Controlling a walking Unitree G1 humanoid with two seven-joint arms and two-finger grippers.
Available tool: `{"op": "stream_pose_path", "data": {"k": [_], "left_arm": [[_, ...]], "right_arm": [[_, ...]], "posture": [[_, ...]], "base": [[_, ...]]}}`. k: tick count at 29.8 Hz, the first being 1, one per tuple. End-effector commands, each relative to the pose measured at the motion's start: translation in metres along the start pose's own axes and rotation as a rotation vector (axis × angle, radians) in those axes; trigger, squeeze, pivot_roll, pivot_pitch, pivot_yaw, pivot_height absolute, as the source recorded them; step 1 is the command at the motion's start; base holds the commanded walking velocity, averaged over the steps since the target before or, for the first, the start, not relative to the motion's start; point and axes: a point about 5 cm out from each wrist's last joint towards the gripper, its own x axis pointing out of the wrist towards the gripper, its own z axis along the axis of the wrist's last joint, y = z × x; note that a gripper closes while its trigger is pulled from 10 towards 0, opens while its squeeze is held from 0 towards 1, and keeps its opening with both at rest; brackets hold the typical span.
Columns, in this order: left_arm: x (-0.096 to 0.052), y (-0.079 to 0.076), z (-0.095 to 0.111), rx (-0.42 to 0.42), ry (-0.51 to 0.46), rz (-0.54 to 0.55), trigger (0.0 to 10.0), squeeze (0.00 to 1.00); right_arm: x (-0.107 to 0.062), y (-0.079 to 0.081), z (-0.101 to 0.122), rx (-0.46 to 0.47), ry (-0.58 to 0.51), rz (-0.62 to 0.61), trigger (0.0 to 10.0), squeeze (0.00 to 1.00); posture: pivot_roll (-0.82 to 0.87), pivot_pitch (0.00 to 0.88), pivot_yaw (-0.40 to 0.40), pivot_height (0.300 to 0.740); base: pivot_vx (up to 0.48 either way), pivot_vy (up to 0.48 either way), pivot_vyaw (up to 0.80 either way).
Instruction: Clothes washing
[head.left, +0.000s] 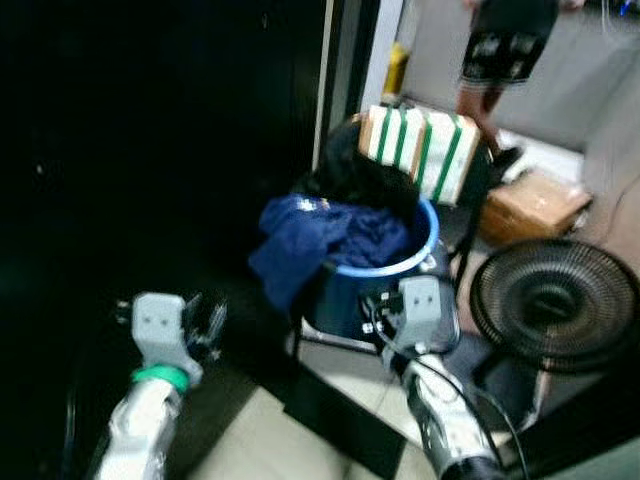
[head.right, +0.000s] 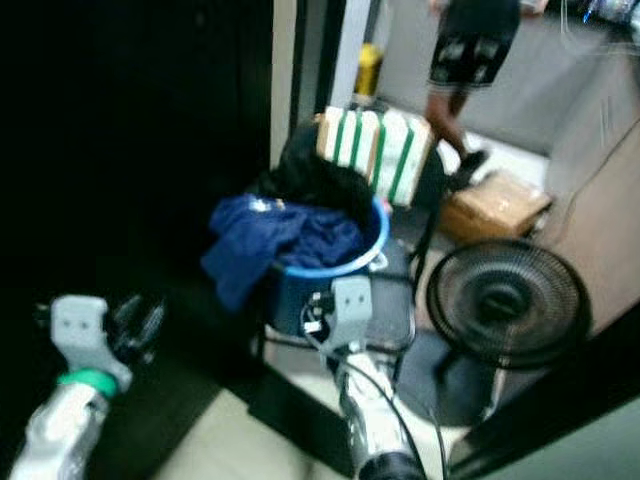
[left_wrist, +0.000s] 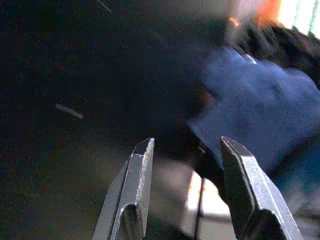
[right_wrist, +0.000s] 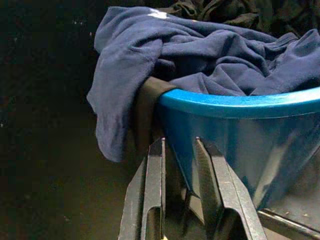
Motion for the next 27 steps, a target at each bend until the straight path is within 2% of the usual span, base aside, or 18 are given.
{"op": "stream_pose_path", "data": {"k": [1,3,10,11,13,15,18,22,24,26,27], "left_arm": [[-0.003,-0.002,-0.007,-0.03,0.045,-0.006,10.0,0.0],[-0.002,-0.001,-0.006,-0.029,0.047,0.002,10.0,0.0],[-0.006,-0.013,-0.011,-0.042,0.077,-0.025,10.0,0.0],[-0.006,-0.013,-0.011,-0.042,0.077,-0.025,10.0,0.0],[-0.007,-0.01,-0.008,-0.038,0.073,-0.027,10.0,0.0],[-0.008,-0.008,-0.007,-0.038,0.07,-0.022,10.0,0.0],[-0.014,0.001,-0.008,-0.033,0.067,0.031,10.0,0.0],[-0.023,0.006,-0.007,-0.042,0.061,0.065,10.0,0.0],[-0.024,0.006,-0.006,-0.046,0.058,0.069,10.0,0.0],[-0.027,-0.004,-0.002,-0.049,0.047,0.042,10.0,0.0],[-0.027,-0.004,-0.002,-0.049,0.047,0.042,10.0,0.0]], "right_arm": [[-0.006,-0.003,-0.008,0.014,0.014,-0.033,10.0,0.0],[-0.007,-0.004,-0.009,0.015,0.015,-0.038,10.0,0.0],[-0.01,-0.014,-0.008,-0.005,0.021,-0.051,10.0,0.0],[-0.01,-0.014,-0.008,-0.005,0.021,-0.051,10.0,0.0],[-0.012,-0.018,-0.009,-0.02,0.034,-0.055,10.0,0.0],[-0.013,-0.019,-0.01,-0.026,0.039,-0.055,10.0,0.0],[-0.018,-0.026,-0.014,-0.057,0.069,-0.055,10.0,0.0],[-0.021,-0.032,-0.017,-0.083,0.101,-0.041,10.0,0.0],[-0.021,-0.033,-0.018,-0.088,0.107,-0.036,10.0,0.0],[-0.022,-0.034,-0.018,-0.094,0.109,-0.036,10.0,0.0],[-0.022,-0.034,-0.018,-0.094,0.109,-0.036,10.0,0.0]], "posture": [[0.16,0.004,0.052,0.74],[0.16,0.004,0.052,0.74],[0.13,0.017,0.029,0.74],[0.13,0.017,0.029,0.74],[0.1,0.021,-0.019,0.74],[0.1,0.021,-0.019,0.74],[0.09,0.035,-0.08,0.74],[0.1,0.043,-0.098,0.74],[0.1,0.051,-0.106,0.74],[0.1,0.053,-0.094,0.74],[0.1,0.053,-0.094,0.74]], "base": [[0.0,0.0,0.0],[0.0,0.0,0.0],[0.0,0.0,0.0],[0.0,0.0,0.0],[0.0,0.0,0.0],[0.0,0.0,0.0],[0.0,0.0,0.0],[0.0,0.0,0.0],[0.0,0.0,0.0],[0.0,0.0,0.0],[0.0,0.0,0.0]]}}
